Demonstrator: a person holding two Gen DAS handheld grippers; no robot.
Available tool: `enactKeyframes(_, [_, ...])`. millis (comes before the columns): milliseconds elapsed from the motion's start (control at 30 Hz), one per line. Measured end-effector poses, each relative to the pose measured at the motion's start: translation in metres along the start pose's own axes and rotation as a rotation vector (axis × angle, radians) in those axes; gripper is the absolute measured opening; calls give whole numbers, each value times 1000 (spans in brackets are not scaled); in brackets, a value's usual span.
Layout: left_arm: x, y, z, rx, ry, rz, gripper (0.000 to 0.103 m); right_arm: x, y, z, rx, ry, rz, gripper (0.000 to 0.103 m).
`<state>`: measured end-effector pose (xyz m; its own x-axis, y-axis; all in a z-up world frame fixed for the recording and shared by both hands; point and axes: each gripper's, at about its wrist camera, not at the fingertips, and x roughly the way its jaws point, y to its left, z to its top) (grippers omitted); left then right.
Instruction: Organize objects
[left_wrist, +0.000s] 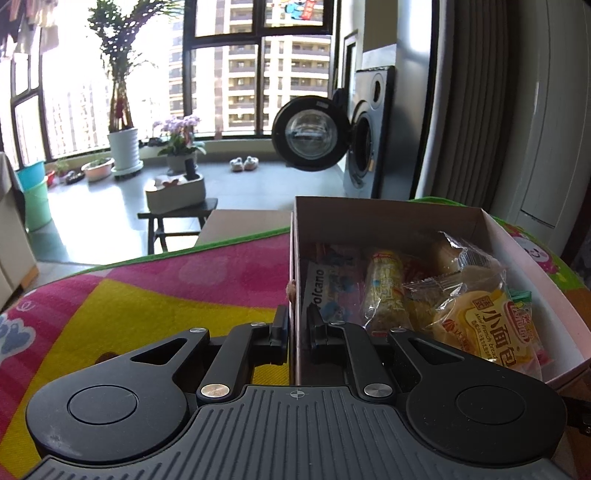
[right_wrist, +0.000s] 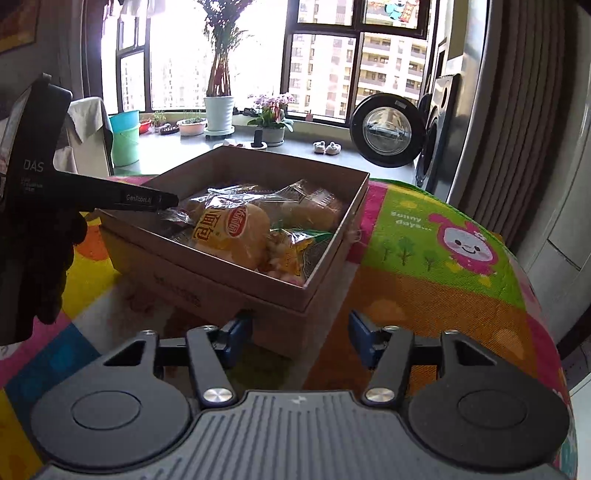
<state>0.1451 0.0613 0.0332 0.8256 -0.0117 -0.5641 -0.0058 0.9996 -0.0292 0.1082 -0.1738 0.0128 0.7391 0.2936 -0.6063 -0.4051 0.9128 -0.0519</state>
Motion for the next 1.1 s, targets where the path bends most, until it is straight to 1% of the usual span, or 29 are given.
enactKeyframes(33, [7,-8,5,11,7,-18,11,2,-3,2,13,-11,-9,57])
enactKeyframes(67, [15,-16,11,20,15,-39,12,5,-8,5,25,-28,-32,59])
enactKeyframes(133, [33,-32,22,33,21,-61,13,12,-17,8,39,-48,-101,62])
enactKeyframes(167, [42,-40,27,55,23,-53,13,16,-23,8,46,-62,-138,62])
enactKeyframes(200, [49,-49,31,90,25,-20,17,20,-27,8,51,-73,-173,62])
enactKeyframes(233, [54,-58,34,133,24,25,19,24,-31,8,57,-74,-198,63])
enactKeyframes(267, [58,-65,37,171,30,83,30,28,-36,7,72,-70,-219,63])
enactKeyframes(300, [60,-68,39,181,36,123,43,32,-39,6,88,-65,-226,63])
enactKeyframes(333, [61,-66,40,166,41,139,48,33,-42,4,101,-61,-223,63])
enactKeyframes(400, [62,-56,38,124,33,131,61,36,-46,0,120,-57,-215,63])
enactKeyframes(433, [63,-52,37,113,26,128,65,36,-46,-1,124,-54,-220,65])
enactKeyframes(467, [64,-48,37,101,22,130,72,37,-47,-2,129,-52,-227,66])
enactKeyframes(500, [65,-45,38,84,26,127,76,36,-48,-1,132,-53,-232,68])
enactKeyframes(567, [63,-38,41,32,52,104,75,30,-49,1,138,-61,-255,83])
enactKeyframes(600, [57,-36,42,17,47,98,75,25,-49,1,148,-69,-265,87])
enactKeyframes(667, [33,-36,40,26,-4,95,75,10,-47,-1,173,-78,-256,98])
enactKeyframes(700, [19,-37,37,34,-31,93,74,2,-45,-2,185,-84,-250,102])
enactKeyframes(767, [-15,-39,27,36,-95,90,73,-15,-39,-9,201,-94,-242,103])
enactKeyframes(833, [-50,-41,13,32,-160,90,73,-27,-31,-18,199,-79,-223,103])
enactKeyframes(867, [-64,-41,3,26,-182,80,73,-33,-25,-24,199,-65,-210,103])
enactKeyframes(900, [-81,-43,-10,14,-194,54,73,-37,-21,-30,199,-55,-197,103])
enactKeyframes(967, [-100,-50,-37,17,-170,5,73,-42,-12,-41,194,-33,-176,103])
enactKeyframes(1000, [-106,-56,-50,32,-152,-5,73,-43,-7,-47,189,-19,-170,103])
enactKeyframes(1033, [-110,-62,-64,50,-138,-5,73,-44,-3,-52,183,-4,-173,103])
enactKeyframes(1100, [-111,-72,-90,83,-106,7,73,-41,4,-61,161,38,-206,103])
